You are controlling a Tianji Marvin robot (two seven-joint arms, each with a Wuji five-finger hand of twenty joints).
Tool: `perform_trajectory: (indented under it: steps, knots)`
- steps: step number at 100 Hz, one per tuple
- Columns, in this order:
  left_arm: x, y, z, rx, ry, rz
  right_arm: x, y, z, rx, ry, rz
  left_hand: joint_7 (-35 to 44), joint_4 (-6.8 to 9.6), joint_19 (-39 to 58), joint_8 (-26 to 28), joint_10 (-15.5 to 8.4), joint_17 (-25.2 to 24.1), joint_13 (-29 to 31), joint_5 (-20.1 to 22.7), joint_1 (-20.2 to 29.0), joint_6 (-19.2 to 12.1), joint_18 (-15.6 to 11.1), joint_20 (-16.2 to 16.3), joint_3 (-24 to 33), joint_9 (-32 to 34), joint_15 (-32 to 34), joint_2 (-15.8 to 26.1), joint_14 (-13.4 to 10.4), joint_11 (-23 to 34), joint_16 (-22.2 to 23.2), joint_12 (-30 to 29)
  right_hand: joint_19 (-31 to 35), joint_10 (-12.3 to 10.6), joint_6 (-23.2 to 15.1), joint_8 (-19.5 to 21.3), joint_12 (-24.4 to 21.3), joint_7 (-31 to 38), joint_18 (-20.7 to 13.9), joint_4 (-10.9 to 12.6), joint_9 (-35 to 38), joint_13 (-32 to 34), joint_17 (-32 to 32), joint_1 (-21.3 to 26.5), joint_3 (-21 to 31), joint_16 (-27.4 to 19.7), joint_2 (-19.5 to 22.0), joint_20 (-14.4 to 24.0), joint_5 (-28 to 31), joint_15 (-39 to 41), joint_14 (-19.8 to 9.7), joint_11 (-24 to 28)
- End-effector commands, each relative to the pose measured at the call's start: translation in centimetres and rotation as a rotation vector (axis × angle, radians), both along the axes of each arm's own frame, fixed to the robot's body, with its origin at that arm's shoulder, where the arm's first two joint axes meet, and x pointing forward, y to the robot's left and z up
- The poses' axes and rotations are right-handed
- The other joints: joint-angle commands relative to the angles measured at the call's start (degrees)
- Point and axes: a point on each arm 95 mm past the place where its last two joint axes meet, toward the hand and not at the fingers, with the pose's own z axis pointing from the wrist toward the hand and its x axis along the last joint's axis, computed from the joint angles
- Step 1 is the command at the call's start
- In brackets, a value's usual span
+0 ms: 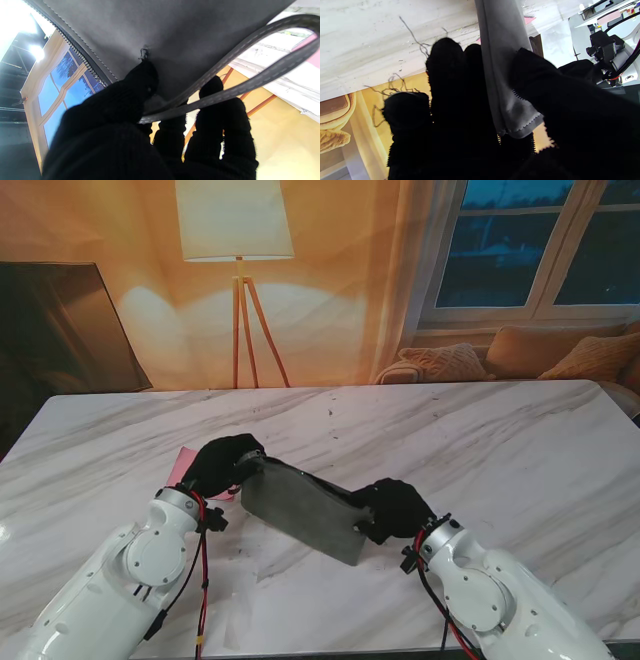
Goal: Collect documents into a storage pouch
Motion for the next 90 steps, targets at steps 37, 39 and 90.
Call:
perform_trajectory:
  steps: [37, 39, 90]
  knots:
    - [1.6, -1.2, 0.1, -0.063, 0.018, 0.005, 2.5, -2.5, 1.7, -0.041, -0.13, -0.15, -0.7, -0.6, 0.4, -4.7, -1.0, 0.4, 1.8, 3.8, -0.2, -1.0, -1.4, -0.5, 3.6, 4.9, -3.3, -0.9, 0.8, -5.0, -4.2, -3.4, 0.3, 1.7, -0.8, -2.1, -2.4, 4.2, -1.0, 3.6, 4.9, 5.9, 5.4, 4.2, 6.1, -2.8, -2.7, -3.8, 6.7, 0.0, -1.1, -1.5]
    - [1.7, -1.3, 0.0, -0.06, 0.024, 0.003, 2.6, -2.6, 1.7, -0.044, -0.13, -0.156, -0.9, -0.58, 0.1, -4.9, -0.9, 0.4, 1.7, 3.9, -0.2, -0.9, -1.3, -0.7, 3.4, 4.9, -3.4, -0.8, 0.8, -5.3, -4.4, -3.4, 0.4, 1.7, -1.2, -2.1, -2.4, 4.2, -1.1, 3.5, 4.8, 5.9, 5.3, 4.0, 5.9, -2.7, -2.4, -3.8, 6.6, 0.1, -1.2, -1.5]
    - [1.5, -0.8, -0.9, 0.059, 0.146, -0.083, 3.3, -5.0, -0.1, -0.137, -0.224, -0.158, -19.4, 1.15, -13.2, -0.3, 1.6, -8.5, -9.8, -3.3, -12.8, 4.3, -2.4, -4.3, 4.9, -14.4, -14.4, 0.1, -1.3, -3.5, -9.9, -21.9, 0.3, -1.3, -3.8, -1.3, -0.6, 3.7, -2.7, 3.4, 1.5, 1.2, 0.5, 2.1, 3.6, -1.0, 0.8, -2.4, 4.1, 1.2, -2.9, -1.0]
